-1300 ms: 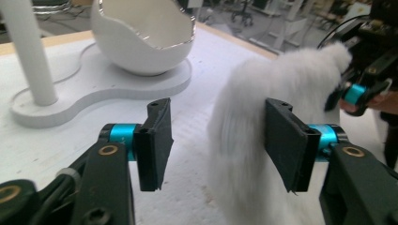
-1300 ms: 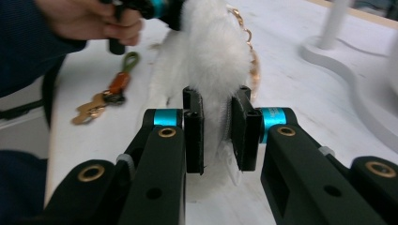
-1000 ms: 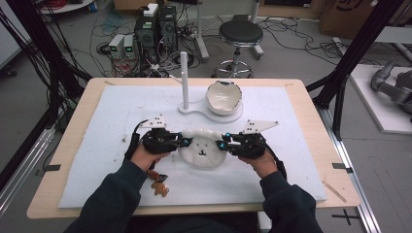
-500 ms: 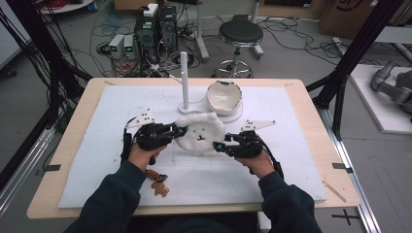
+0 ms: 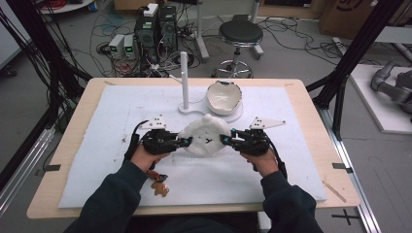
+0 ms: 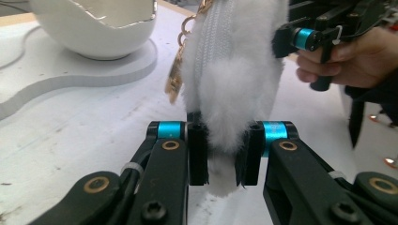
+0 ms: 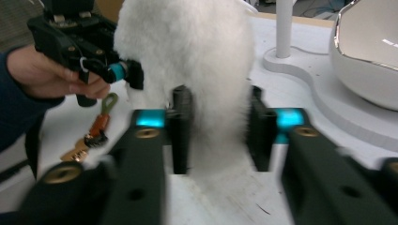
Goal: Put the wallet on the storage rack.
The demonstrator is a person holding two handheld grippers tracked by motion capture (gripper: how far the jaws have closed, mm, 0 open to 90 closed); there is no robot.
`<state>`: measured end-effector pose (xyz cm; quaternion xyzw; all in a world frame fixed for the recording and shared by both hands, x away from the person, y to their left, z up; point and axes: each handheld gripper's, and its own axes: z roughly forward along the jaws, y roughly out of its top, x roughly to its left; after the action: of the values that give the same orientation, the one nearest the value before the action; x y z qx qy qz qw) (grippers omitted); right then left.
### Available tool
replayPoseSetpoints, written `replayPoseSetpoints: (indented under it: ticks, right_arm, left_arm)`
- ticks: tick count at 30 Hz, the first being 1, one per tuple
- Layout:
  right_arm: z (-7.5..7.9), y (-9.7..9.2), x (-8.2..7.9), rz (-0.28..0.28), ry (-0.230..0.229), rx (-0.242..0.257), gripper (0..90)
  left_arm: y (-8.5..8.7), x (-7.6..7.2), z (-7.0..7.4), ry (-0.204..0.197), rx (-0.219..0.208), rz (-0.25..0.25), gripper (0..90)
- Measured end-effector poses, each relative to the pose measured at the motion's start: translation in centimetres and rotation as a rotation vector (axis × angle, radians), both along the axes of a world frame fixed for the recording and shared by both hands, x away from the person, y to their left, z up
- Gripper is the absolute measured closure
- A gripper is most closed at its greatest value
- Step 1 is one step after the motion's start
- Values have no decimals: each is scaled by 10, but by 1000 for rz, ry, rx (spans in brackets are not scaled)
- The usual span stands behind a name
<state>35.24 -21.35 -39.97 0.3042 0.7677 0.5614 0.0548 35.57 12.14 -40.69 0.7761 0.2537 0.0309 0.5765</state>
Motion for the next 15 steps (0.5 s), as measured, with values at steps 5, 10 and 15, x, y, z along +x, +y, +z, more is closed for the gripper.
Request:
replayPoseSetpoints:
  ticks: [5,10,15]
  right_arm:
    - [1,2,-1,2,-27,-40,723]
    - [6,4,-4,3,-100,-101,751]
    - [10,6,-4,7,-134,-119,762]
  left_arm:
    - [-4,-1,-2,1,19,0,776]
    - [-5,0,-4,21,48,3,766]
    - [-3,3,-4,39,59,45,704]
